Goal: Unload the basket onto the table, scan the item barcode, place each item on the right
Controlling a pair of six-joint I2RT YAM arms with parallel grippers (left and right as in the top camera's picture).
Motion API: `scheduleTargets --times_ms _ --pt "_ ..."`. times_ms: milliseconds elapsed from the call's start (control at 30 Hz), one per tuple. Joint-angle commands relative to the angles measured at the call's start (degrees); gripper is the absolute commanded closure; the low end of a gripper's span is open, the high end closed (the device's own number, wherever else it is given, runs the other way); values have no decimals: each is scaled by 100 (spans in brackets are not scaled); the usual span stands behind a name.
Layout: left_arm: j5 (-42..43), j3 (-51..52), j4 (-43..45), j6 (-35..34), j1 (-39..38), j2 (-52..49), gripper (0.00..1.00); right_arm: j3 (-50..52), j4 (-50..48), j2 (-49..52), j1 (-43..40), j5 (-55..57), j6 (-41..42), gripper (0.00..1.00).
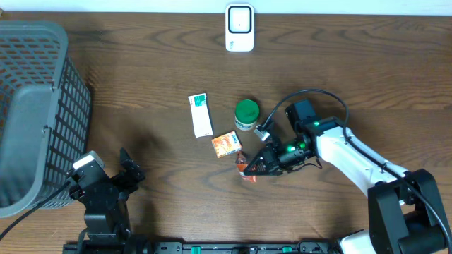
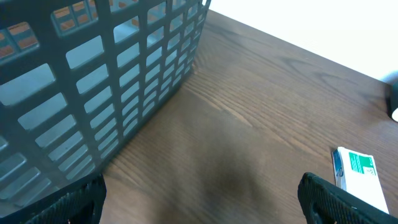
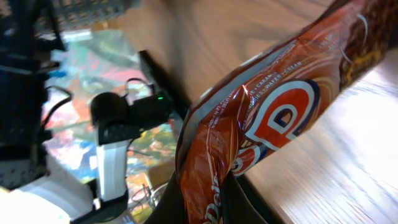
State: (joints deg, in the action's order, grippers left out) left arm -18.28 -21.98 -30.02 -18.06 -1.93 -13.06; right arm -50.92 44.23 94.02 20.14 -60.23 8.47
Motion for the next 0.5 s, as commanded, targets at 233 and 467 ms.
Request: scheduleTargets --times_ms 233,467 --pt "-17 15 2 -26 26 9 2 68 138 24 -634 802 -87 99" --pt "-17 15 2 -26 26 9 1 66 448 22 -702 26 -37 99"
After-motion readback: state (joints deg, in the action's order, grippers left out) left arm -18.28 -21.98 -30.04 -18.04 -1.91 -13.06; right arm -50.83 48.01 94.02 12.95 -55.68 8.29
